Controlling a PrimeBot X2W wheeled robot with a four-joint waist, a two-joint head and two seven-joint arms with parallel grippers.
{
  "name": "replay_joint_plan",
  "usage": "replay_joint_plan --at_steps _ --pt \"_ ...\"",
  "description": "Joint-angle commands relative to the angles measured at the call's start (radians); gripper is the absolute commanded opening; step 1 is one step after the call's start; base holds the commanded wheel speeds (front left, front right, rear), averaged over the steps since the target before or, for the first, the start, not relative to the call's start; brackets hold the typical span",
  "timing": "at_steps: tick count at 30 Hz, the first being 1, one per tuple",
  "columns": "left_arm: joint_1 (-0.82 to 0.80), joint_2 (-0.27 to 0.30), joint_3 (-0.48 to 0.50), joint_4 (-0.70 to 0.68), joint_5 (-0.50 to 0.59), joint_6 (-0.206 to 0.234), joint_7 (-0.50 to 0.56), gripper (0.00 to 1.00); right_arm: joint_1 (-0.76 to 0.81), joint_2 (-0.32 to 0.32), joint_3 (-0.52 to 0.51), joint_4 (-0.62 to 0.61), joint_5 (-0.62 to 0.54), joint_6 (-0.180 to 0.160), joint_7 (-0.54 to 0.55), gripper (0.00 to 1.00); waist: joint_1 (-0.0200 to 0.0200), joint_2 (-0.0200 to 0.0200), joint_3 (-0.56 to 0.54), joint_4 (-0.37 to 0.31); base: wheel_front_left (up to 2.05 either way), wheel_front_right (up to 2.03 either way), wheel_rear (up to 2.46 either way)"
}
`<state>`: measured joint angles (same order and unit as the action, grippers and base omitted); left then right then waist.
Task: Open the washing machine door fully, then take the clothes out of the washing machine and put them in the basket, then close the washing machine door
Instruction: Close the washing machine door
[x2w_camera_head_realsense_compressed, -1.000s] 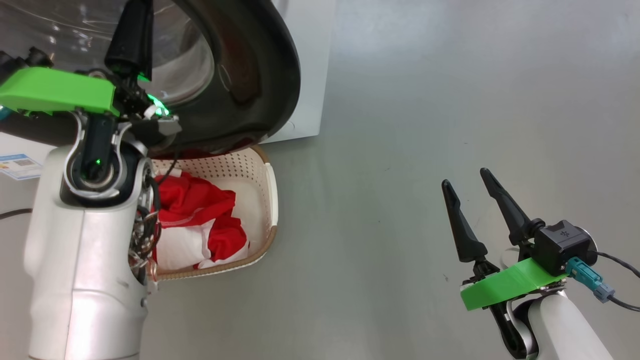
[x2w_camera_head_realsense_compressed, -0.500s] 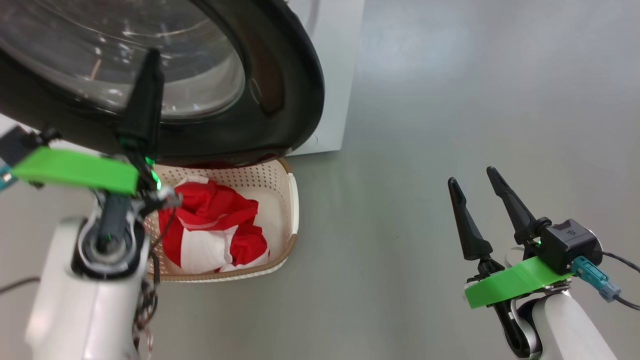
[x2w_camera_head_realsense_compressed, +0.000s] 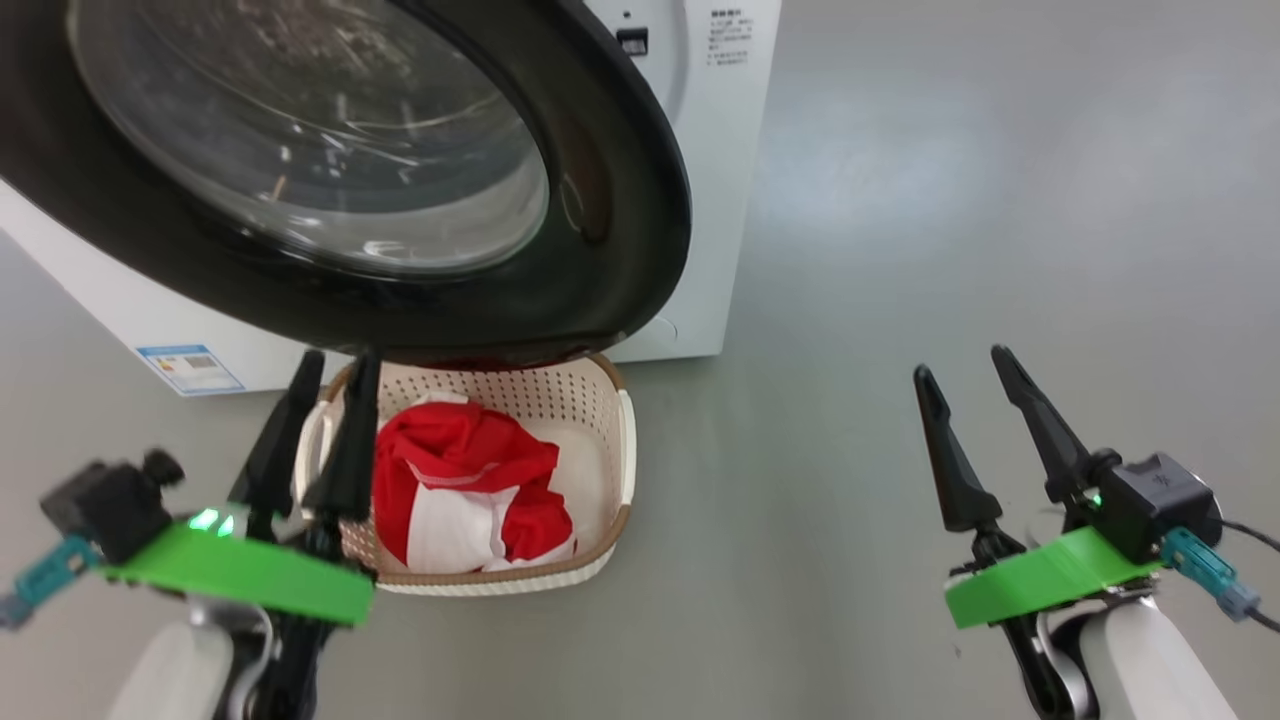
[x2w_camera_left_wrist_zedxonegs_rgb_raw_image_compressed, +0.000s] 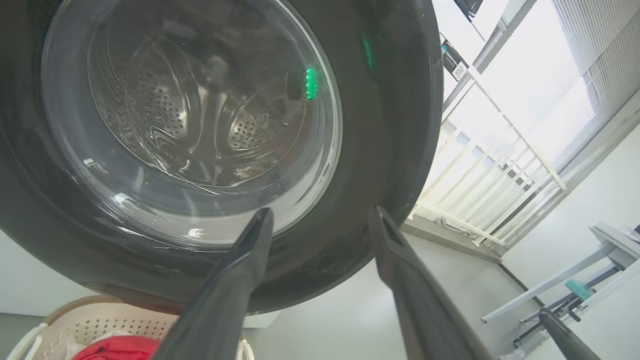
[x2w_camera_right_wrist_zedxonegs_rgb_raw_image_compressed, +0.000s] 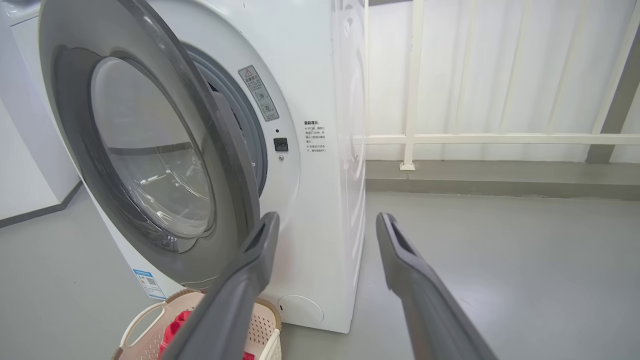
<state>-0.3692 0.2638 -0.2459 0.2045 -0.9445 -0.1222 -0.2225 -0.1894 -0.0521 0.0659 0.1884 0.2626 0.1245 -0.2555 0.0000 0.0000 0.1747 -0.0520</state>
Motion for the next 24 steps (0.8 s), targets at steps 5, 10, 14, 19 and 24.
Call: replay_joint_plan --at_steps 5,10,14,19,24 --pt "0.074 0.056 0.036 -0.041 0.154 0.042 -0.034 1.0 0.04 0.002 -0.008 -0.039 -0.005 0.006 -0.006 1.0 0.0 0.0 -0.055 0.017 0.0 0.0 0.0" --pt "0.179 0.037 0.086 -0.083 0.309 0.068 -0.039 1.0 0.074 0.002 -0.026 -0.057 -0.014 0.006 -0.006 1.0 0.0 0.0 -0.081 0.019 0.0 0.0 0.0" --pt "0.256 0.002 0.131 -0.103 0.429 0.079 -0.039 1.0 0.094 0.002 -0.035 -0.075 -0.038 0.006 -0.006 1.0 0.0 0.0 -0.097 0.023 0.0 0.0 0.0" --pt "0.322 -0.041 0.175 -0.137 0.555 0.079 -0.039 1.0 0.124 0.002 -0.052 -0.087 -0.052 0.006 -0.006 1.0 0.0 0.0 -0.128 0.033 0.0 0.0 0.0" --pt "0.383 -0.094 0.219 -0.147 0.61 0.058 -0.039 1.0 0.154 0.002 -0.065 -0.088 -0.054 0.006 -0.006 1.0 0.0 0.0 -0.166 0.038 0.0 0.0 0.0"
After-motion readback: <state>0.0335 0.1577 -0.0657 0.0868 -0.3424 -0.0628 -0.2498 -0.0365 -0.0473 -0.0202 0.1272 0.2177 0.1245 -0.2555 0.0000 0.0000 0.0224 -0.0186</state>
